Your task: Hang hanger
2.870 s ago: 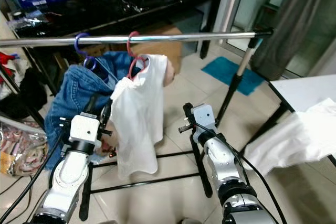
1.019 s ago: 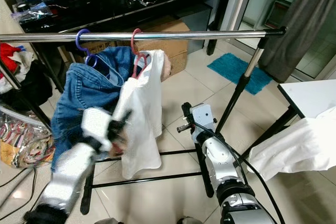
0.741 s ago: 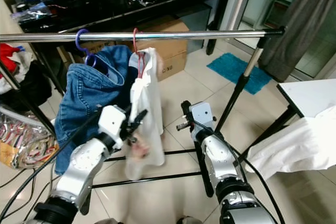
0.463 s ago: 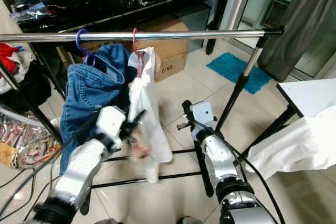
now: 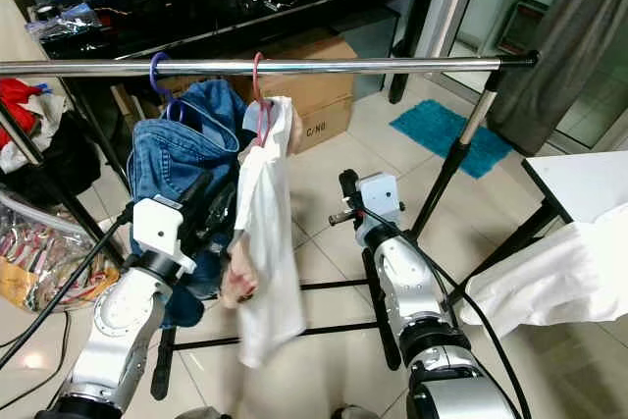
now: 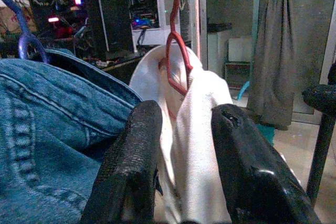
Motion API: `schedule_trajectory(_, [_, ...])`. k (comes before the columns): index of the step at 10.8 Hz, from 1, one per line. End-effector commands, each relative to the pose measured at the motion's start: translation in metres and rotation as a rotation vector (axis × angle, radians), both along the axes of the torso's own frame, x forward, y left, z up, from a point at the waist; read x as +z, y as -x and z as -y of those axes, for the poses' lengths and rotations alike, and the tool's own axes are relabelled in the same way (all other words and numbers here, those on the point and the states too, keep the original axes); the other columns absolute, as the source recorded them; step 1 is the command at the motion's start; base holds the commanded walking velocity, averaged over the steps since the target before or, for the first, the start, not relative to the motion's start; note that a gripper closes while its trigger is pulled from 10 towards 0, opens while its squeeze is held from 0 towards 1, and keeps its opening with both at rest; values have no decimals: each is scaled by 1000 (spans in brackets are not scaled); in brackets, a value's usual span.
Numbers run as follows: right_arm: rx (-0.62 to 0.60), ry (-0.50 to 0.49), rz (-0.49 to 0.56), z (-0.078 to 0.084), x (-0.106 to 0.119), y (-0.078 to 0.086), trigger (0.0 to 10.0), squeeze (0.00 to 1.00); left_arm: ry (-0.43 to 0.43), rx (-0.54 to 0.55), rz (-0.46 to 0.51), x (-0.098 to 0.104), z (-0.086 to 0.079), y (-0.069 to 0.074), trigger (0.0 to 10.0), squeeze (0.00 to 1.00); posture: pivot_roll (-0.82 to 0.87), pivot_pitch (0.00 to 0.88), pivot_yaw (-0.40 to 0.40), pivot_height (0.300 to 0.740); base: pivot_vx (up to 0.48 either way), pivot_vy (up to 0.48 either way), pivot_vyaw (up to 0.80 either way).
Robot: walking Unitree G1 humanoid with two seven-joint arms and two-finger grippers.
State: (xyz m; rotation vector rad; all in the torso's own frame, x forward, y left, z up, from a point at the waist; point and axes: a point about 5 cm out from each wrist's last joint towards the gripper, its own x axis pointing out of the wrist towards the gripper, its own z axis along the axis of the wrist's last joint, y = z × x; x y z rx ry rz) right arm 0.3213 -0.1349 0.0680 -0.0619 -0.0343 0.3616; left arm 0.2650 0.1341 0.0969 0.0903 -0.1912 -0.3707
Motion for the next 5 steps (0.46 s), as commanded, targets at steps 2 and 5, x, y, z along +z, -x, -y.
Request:
schedule_trajectory(2, [15,-33,62,-7,22,-13,10000,0,37,34,-142,-19,0,-7,10000,0,81,0,-28,740,0,0,0])
schedule_trajectory(5, [13,-70,111,-11,39,-19,10000,0,40,-30,-231,-29,11,-24,10000,0,72,0,-26,740,0,0,0])
